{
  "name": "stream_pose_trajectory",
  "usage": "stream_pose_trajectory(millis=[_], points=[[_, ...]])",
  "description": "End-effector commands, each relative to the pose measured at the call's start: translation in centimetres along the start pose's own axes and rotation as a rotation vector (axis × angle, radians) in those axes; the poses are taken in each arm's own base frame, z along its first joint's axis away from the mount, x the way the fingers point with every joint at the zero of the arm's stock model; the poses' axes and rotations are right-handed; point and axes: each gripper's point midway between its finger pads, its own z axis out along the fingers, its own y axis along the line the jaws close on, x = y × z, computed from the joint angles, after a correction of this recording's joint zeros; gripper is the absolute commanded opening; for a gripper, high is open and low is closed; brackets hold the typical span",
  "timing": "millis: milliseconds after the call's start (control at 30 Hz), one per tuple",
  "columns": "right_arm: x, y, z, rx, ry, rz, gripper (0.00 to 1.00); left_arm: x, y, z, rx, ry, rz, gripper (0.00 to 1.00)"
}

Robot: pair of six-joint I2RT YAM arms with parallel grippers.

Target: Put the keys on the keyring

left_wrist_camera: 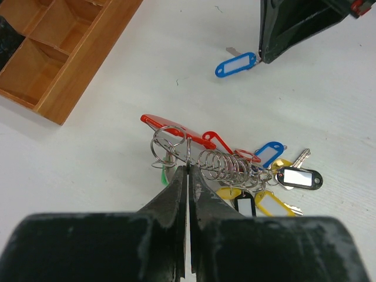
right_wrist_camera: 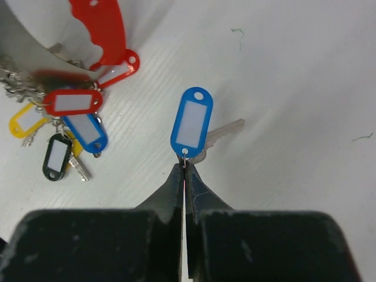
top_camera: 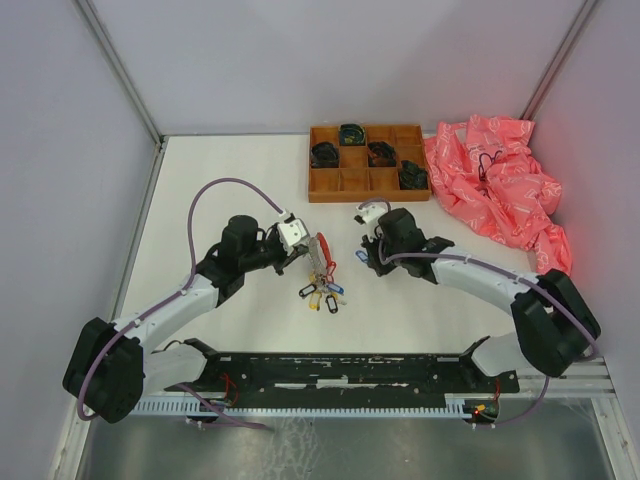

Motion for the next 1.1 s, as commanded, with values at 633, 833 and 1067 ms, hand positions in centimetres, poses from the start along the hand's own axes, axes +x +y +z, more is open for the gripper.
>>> stream_pose_trajectory(millis=[633,833,1067], points=[[-9.1,8.3,-7.2,-0.418,-0.357,-0.571,0.01,-5.0,-1.1,-0.6,0.099,-0.196,0.216,0.03],[-9.5,10.0,-7.4,-0.47,-0.409,-0.681,0.01,-3.7,-2.4,-0.1,0.178,-0.199,0.276,0.03],[-9.2,10.4,-6.7,-0.432,-0.432,-0.807,0.01,-2.4,-2.8,0.2,0.198,-0.188,0.33,0.03]])
